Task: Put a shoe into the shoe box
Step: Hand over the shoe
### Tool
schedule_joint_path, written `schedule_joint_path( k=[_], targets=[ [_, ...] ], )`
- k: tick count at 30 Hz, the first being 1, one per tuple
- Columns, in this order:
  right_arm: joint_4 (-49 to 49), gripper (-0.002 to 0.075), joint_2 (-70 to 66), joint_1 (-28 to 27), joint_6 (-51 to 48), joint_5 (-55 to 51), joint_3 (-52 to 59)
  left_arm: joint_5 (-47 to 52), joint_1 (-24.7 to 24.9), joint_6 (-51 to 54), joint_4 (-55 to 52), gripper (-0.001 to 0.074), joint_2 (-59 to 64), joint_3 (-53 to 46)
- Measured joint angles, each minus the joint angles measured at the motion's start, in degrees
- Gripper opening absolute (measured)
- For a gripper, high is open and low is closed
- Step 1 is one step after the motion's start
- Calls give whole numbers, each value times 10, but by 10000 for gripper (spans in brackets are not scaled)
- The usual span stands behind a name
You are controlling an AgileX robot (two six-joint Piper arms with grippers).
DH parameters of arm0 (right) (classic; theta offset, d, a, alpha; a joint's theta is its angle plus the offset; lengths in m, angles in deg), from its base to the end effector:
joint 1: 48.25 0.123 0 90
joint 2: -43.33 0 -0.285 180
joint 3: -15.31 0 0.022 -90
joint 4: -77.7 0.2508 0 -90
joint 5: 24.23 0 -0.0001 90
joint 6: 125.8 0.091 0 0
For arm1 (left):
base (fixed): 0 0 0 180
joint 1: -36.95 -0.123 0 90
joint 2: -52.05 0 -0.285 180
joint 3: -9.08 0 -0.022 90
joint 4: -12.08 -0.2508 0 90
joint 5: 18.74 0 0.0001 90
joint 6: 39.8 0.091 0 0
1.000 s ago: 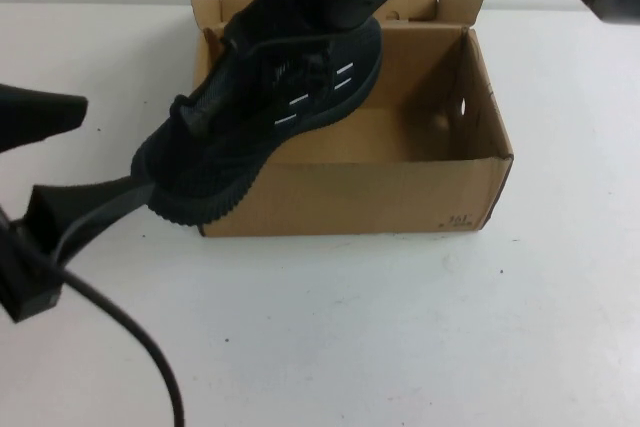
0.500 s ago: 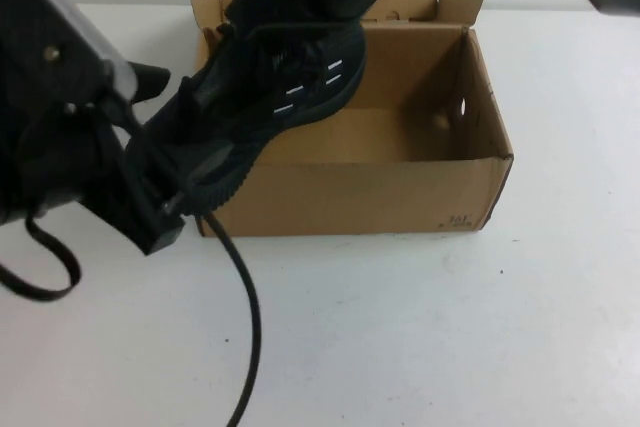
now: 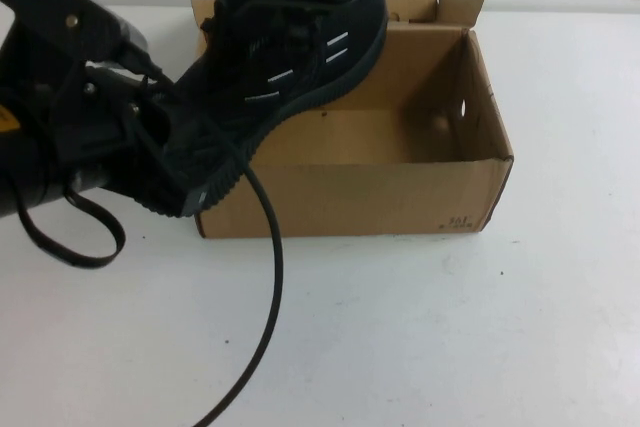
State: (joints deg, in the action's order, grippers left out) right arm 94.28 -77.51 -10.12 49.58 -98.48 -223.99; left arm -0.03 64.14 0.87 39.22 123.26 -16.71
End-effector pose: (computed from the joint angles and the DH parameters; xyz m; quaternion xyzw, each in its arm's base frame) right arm 0.3132 0.2776 0.4445 -0.3490 0.8479 0.2446 0.3153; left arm 0.2093 -0.1225 0.3477 0.3365 0.7656 -0.1200 0.5350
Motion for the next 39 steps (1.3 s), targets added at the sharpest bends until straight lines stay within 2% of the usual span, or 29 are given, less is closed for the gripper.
schedule_joint_path(
  k=[2,4,9,12,14,19,22,27,31,35,39],
  targets=[
    [1,22,2,0,-2,-3,0,11,0,-25,-24,60,1,6],
    [2,22,2,0,-18,-3,0,17,0,-36,-44,39,1,11],
    [17,26,3,0,-70,-3,0,35,0,-44,-61,29,1,21],
    [20,73,11,-1,-106,-3,0,47,0,-43,-63,27,1,31],
    [27,153,21,-1,-121,1,0,59,0,-37,-63,27,1,39],
    [58,419,58,-1,-152,8,-3,106,0,-14,-70,27,-3,52],
    [63,487,78,0,-193,9,-5,112,0,3,-71,27,-17,60],
    [63,511,107,0,-271,9,0,129,0,77,-68,27,-49,65],
    [63,514,132,0,-319,9,6,210,0,156,-51,26,-59,66],
    [63,514,158,0,-337,9,28,273,1,179,-44,26,-59,66],
    [54,514,190,0,-360,10,100,278,-3,185,-43,26,-59,66]
  ],
)
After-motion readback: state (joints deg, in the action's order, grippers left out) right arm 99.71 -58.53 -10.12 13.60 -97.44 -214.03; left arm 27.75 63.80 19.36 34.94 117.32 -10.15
